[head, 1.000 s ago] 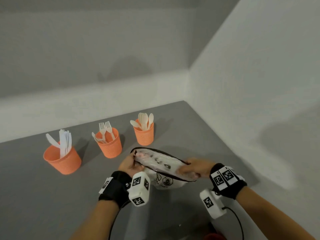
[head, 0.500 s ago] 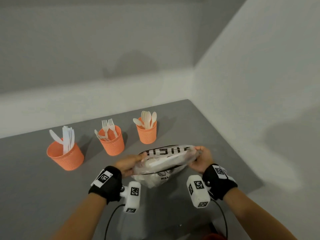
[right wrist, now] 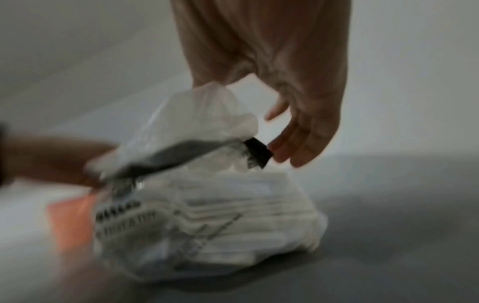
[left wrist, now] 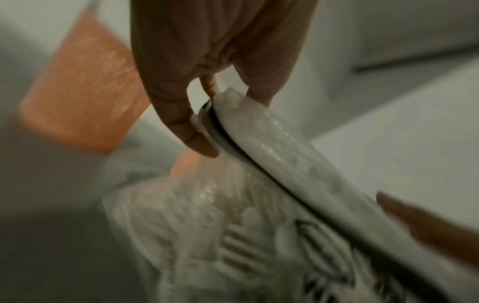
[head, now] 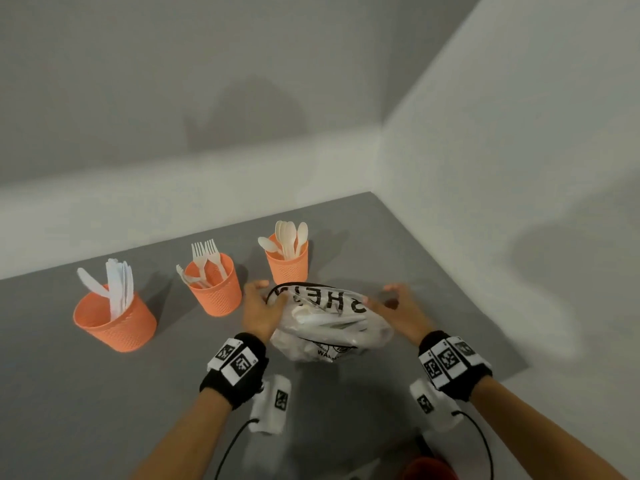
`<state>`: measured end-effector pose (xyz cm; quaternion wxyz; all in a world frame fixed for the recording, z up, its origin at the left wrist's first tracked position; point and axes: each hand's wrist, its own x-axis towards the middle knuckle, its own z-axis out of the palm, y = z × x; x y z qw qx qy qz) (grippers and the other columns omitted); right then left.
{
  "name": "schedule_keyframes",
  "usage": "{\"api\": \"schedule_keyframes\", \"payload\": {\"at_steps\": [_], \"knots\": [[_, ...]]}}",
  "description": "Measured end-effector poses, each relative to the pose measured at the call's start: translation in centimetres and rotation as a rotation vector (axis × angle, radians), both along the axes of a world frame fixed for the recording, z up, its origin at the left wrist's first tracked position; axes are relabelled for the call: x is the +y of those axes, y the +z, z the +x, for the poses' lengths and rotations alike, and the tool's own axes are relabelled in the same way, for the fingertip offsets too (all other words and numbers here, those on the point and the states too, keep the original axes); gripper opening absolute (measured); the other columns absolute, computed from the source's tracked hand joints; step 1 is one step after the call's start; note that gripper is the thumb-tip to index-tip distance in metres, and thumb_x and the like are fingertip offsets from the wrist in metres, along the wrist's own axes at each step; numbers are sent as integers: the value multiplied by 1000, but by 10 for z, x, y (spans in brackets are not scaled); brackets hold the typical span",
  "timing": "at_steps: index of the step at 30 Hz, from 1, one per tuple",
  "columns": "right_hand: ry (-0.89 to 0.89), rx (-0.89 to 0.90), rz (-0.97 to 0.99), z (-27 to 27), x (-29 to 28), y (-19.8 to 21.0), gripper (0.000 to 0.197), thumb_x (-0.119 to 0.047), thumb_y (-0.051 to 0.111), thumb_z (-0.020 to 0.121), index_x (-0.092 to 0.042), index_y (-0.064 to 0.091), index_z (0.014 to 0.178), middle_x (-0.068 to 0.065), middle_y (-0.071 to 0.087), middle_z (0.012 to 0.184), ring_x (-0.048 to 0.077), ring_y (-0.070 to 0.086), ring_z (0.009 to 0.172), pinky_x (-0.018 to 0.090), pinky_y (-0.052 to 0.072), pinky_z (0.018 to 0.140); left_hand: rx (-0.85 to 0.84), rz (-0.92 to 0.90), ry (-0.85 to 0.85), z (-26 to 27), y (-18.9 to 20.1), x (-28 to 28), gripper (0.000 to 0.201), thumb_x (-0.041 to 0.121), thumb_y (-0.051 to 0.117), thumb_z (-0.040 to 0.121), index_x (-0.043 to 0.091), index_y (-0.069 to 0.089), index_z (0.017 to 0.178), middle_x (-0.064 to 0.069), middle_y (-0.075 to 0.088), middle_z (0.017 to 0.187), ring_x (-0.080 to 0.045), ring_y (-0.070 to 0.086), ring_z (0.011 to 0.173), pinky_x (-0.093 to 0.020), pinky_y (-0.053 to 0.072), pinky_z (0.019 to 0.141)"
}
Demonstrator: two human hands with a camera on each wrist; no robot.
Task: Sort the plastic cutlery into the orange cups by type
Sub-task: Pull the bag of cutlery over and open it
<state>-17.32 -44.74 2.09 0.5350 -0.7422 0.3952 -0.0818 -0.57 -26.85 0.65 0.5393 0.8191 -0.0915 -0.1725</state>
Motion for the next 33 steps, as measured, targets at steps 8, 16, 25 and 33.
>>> {"api": "schedule_keyframes", "payload": {"at_steps": [8,16,25,33], "knots": [[586,187,-781,11,29,9,14,-22,56,89,-26,66,97,7,39,135,23,34,131,34,28,108,-405,406,-412,-11,9,9,20,12,57,85,15,63,104,-16,45,128,-29,41,125,-31,34,101],[524,414,-554,10,12,2,45,-6,50,86,-19,48,128,10,46,132,27,49,118,31,38,98,-222,667,-601,-11,10,10,54,11,52,85,20,36,135,-16,57,121,-32,57,108,-34,44,90],[430,288,-469,9,-12,19,74,1,62,76,-6,28,141,13,35,144,26,37,131,26,32,104,-437,478,-518,-13,31,-20,62,-6,46,80,15,39,138,-12,44,129,-32,52,113,-37,42,92],[483,510,-1167,7,26,38,19,-10,53,87,-9,58,105,8,44,114,23,42,104,29,35,78,-467,645,-610,-25,29,-18,65,-1,45,84,21,30,143,-13,41,125,-32,51,109,-35,43,91]]}}
